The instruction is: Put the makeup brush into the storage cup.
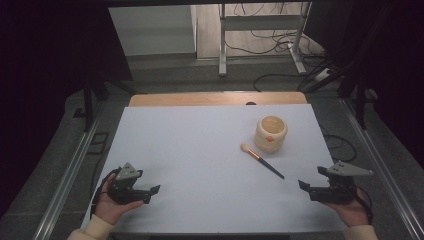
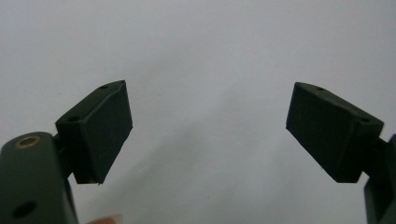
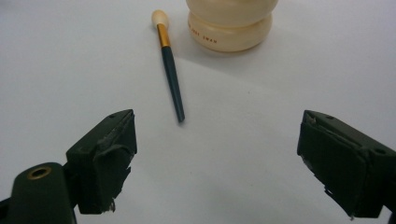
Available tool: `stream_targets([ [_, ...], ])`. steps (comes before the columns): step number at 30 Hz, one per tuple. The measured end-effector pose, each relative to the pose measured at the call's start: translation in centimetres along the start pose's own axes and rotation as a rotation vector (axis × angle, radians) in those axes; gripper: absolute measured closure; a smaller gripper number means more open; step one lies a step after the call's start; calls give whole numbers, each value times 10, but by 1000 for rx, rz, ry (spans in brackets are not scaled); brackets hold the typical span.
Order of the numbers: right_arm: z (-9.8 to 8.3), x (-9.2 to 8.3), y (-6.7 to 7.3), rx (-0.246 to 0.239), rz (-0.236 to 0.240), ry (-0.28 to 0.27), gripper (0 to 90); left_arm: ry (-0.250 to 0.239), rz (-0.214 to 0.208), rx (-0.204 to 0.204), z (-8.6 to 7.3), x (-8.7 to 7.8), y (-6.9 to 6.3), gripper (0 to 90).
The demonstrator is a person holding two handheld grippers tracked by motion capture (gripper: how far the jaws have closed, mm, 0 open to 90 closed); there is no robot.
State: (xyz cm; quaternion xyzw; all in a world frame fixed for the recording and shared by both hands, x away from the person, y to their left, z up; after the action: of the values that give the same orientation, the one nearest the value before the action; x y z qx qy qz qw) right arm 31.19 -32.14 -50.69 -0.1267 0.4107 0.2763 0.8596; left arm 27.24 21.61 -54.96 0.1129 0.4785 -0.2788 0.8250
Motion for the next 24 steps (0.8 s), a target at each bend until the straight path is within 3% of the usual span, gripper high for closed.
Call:
stream_targets([
  [13, 9, -6, 1, 15, 4, 3, 137, -5, -1, 2, 1, 0, -1, 153],
  [24, 30, -15, 6, 7, 3, 16, 137, -1, -3, 8, 3, 1, -1, 153],
])
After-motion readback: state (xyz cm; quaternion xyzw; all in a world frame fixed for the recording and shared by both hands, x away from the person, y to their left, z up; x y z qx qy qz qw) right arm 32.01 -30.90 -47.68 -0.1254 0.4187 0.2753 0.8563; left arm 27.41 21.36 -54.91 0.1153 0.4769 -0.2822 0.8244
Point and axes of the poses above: each handheld gripper's, and its own axes: x roughly forward along the jaws, z roughly out of its top, y roughly to its left, the point moved 6 cm from there along x, roughly forward along the jaws, and after that the axes turned 13 degrees about y, right-handed, at the moved point
